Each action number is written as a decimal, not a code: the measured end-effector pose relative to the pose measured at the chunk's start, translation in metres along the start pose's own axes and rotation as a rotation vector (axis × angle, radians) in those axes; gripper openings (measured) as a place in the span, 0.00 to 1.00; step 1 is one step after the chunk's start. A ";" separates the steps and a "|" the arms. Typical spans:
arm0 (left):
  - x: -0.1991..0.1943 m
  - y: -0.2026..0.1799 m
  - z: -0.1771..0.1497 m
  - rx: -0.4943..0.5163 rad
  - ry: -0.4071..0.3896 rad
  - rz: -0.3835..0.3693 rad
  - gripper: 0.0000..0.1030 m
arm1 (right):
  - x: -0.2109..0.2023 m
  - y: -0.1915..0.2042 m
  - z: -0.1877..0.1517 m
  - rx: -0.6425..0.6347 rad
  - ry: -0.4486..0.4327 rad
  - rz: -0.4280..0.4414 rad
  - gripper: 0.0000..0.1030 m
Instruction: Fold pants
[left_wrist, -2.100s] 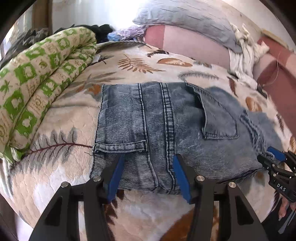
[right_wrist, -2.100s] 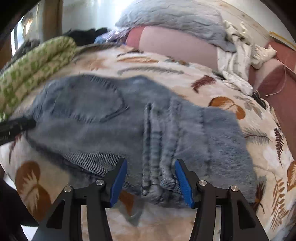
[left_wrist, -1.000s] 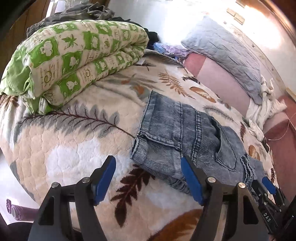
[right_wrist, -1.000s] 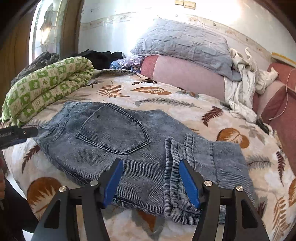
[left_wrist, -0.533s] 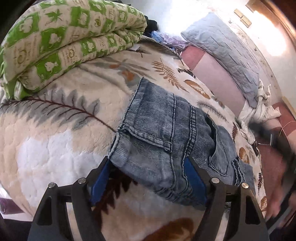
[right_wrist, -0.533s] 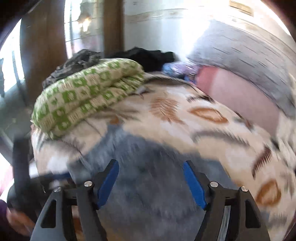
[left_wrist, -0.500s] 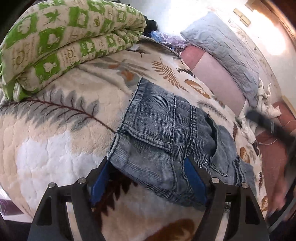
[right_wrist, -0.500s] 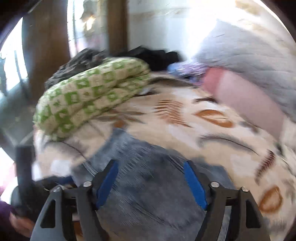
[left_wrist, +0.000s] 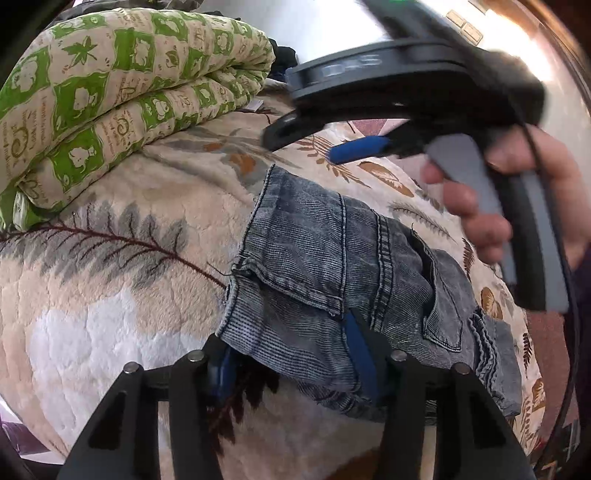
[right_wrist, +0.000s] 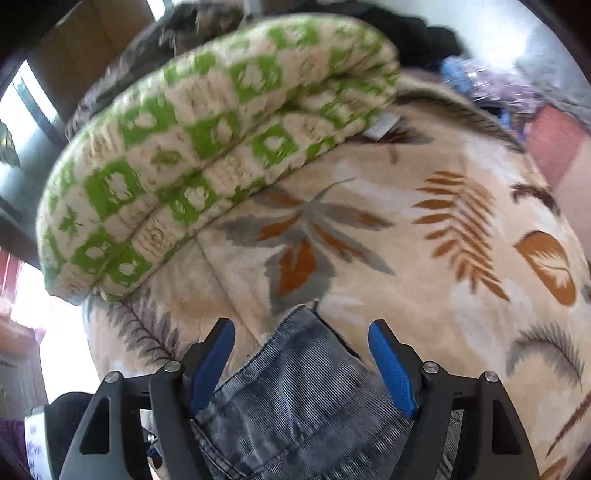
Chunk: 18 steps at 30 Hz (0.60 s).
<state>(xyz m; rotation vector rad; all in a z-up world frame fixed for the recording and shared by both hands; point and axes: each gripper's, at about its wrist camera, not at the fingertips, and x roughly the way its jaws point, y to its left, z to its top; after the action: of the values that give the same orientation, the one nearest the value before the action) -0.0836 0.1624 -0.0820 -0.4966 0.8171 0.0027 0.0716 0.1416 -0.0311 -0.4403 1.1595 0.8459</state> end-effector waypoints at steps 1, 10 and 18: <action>0.000 0.000 0.001 0.000 -0.001 -0.004 0.52 | 0.005 0.001 0.002 -0.014 0.018 -0.003 0.76; 0.006 0.005 0.005 -0.004 0.002 -0.020 0.48 | 0.057 0.004 -0.005 -0.051 0.181 -0.022 0.56; 0.005 0.003 0.004 0.010 -0.012 -0.019 0.44 | 0.024 0.011 -0.018 -0.063 0.109 -0.097 0.11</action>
<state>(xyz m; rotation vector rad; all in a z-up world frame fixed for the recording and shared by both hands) -0.0784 0.1660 -0.0845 -0.4948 0.8003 -0.0155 0.0553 0.1442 -0.0584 -0.5958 1.2046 0.7832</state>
